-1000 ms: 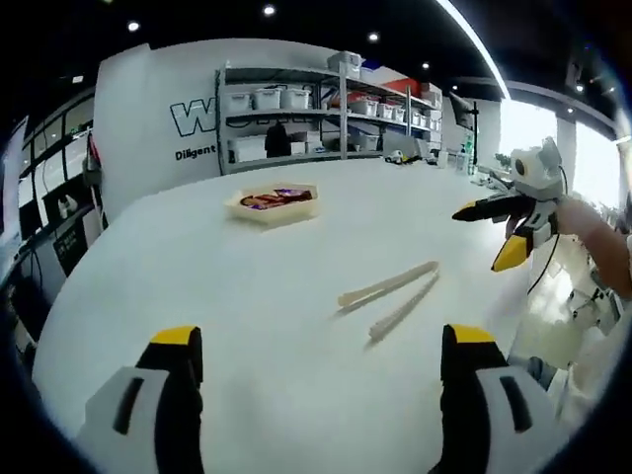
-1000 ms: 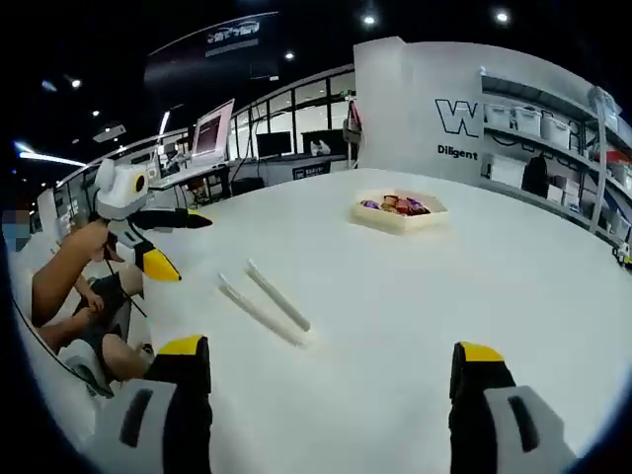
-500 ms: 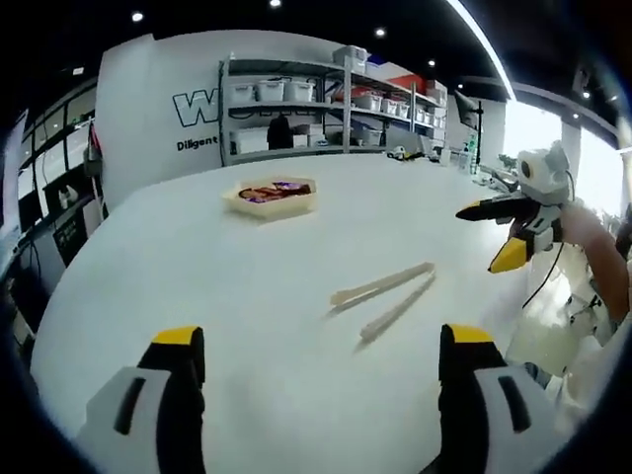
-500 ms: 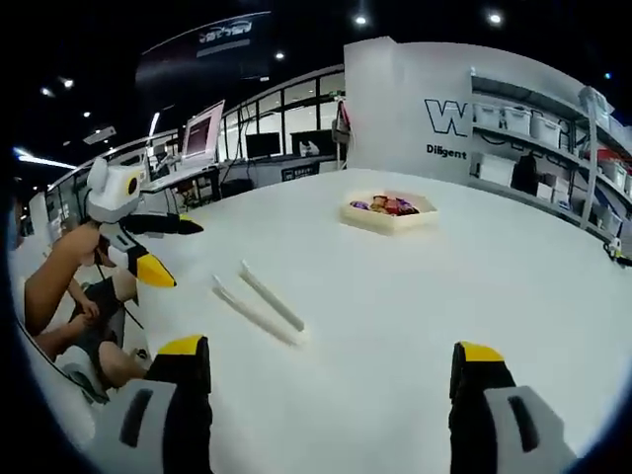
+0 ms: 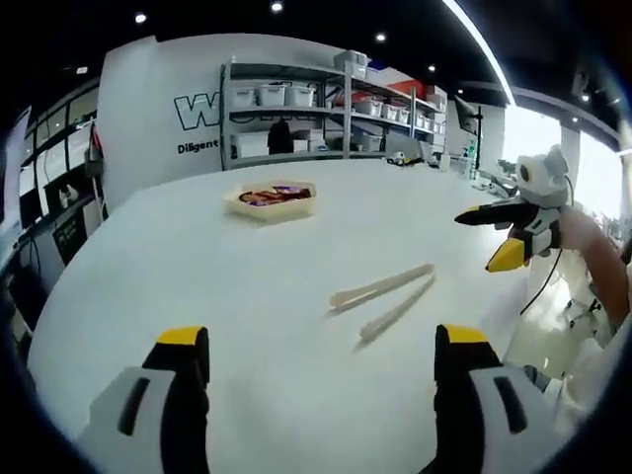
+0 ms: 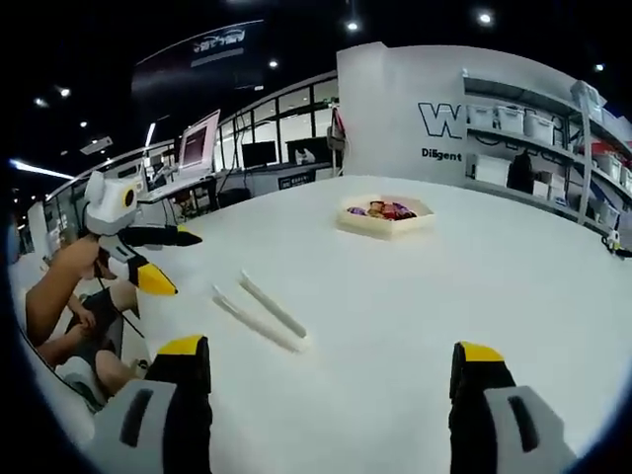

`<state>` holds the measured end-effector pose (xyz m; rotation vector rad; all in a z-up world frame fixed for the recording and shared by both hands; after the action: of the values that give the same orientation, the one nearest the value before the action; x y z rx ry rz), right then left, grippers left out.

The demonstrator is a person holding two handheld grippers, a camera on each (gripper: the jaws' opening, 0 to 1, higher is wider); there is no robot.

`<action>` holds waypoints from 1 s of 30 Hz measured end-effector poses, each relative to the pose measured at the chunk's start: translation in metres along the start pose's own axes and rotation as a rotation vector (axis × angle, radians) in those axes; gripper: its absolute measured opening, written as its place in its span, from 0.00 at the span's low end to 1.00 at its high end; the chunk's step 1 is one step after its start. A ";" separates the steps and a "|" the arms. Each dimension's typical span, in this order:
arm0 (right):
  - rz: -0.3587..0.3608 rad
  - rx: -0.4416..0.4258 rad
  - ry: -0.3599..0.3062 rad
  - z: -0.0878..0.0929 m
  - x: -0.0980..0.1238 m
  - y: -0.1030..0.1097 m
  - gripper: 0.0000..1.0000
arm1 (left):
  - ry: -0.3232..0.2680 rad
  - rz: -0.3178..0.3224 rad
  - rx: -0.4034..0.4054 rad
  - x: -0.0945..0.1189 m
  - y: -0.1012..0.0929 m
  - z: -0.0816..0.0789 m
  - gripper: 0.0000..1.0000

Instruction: Place the target food into the container with the food tongs after gripping and lifting it, then release it inside without dropping or visibly crushing the food.

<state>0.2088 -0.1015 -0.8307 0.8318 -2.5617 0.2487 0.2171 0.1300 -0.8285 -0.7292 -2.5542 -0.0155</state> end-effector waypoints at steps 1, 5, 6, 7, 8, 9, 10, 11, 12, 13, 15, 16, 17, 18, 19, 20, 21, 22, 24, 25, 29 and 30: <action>0.000 -0.001 0.004 0.001 -0.001 0.000 0.99 | -0.001 -0.003 0.004 0.001 0.001 0.000 0.93; 0.004 0.001 0.012 0.003 -0.001 0.000 0.99 | 0.002 -0.002 0.003 0.002 0.002 0.001 0.93; 0.007 0.003 0.006 0.001 -0.001 0.000 0.99 | 0.000 -0.003 0.001 0.002 0.002 0.001 0.93; 0.007 0.001 0.002 0.001 0.000 0.000 0.99 | -0.002 -0.006 0.001 0.002 0.002 0.001 0.93; 0.006 -0.002 0.002 0.001 0.001 0.001 0.99 | -0.004 -0.008 0.001 0.003 0.003 0.001 0.93; 0.003 -0.006 0.003 0.001 0.001 0.001 0.99 | -0.006 -0.009 0.001 0.003 0.003 0.000 0.93; 0.002 -0.007 0.000 0.001 0.001 0.001 0.99 | -0.011 -0.014 -0.003 0.004 0.003 -0.001 0.93; 0.002 -0.007 0.001 0.001 0.001 0.001 0.99 | -0.014 -0.019 -0.009 0.004 0.003 -0.001 0.93; 0.002 -0.009 0.002 0.001 0.002 0.001 0.99 | -0.012 -0.022 -0.014 0.004 0.003 -0.001 0.93; 0.004 -0.007 -0.003 0.000 0.003 0.001 0.99 | -0.012 -0.021 -0.017 0.004 0.003 -0.002 0.93; 0.004 -0.005 -0.007 -0.001 0.004 0.001 0.99 | -0.012 -0.012 -0.016 0.003 0.002 -0.001 0.93; 0.003 -0.004 -0.005 0.000 0.004 0.002 0.99 | -0.004 -0.015 -0.014 0.003 0.002 0.000 0.93; -0.001 0.005 0.003 0.001 0.004 0.002 0.99 | -0.004 -0.018 -0.016 0.003 0.002 0.000 0.93; -0.003 0.011 0.003 0.001 0.004 0.003 0.99 | -0.007 -0.019 -0.024 0.002 0.002 0.000 0.93; -0.003 0.013 0.005 0.002 0.004 0.004 0.99 | -0.005 -0.020 -0.026 0.002 0.002 0.001 0.94; -0.004 0.014 0.007 0.002 0.005 0.004 0.99 | -0.003 -0.018 -0.022 0.003 0.002 0.002 0.94; -0.002 0.015 0.001 0.001 0.006 0.003 0.99 | -0.002 -0.012 -0.016 0.003 0.001 0.002 0.94; 0.000 0.013 -0.002 0.000 0.006 0.003 0.99 | 0.001 -0.010 -0.017 0.002 0.001 0.003 0.93; 0.001 0.009 -0.003 0.000 0.006 0.003 0.99 | 0.001 -0.016 -0.022 0.003 0.002 0.002 0.93; 0.002 0.005 -0.003 0.000 0.006 0.003 0.99 | 0.001 -0.016 -0.026 0.003 0.002 0.001 0.93; 0.003 0.006 -0.007 -0.001 0.008 0.004 0.99 | -0.025 -0.012 -0.022 0.006 0.002 -0.005 0.93; 0.003 0.009 -0.008 -0.002 0.008 0.004 0.99 | -0.027 -0.012 -0.023 0.006 0.001 -0.006 0.93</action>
<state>0.2011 -0.1019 -0.8254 0.8340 -2.5718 0.2585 0.2161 0.1333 -0.8211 -0.7270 -2.5885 -0.0394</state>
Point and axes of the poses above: the point that each gripper's makers call its tool centre point, and the gripper's own axes: x roughly backward along the fingers, y roughly to its left, z roughly out of its underside, the point moved 1 cm from there along x, roughly backward along the fingers, and after that the axes turned 6 degrees about x, right-handed, at the moved point
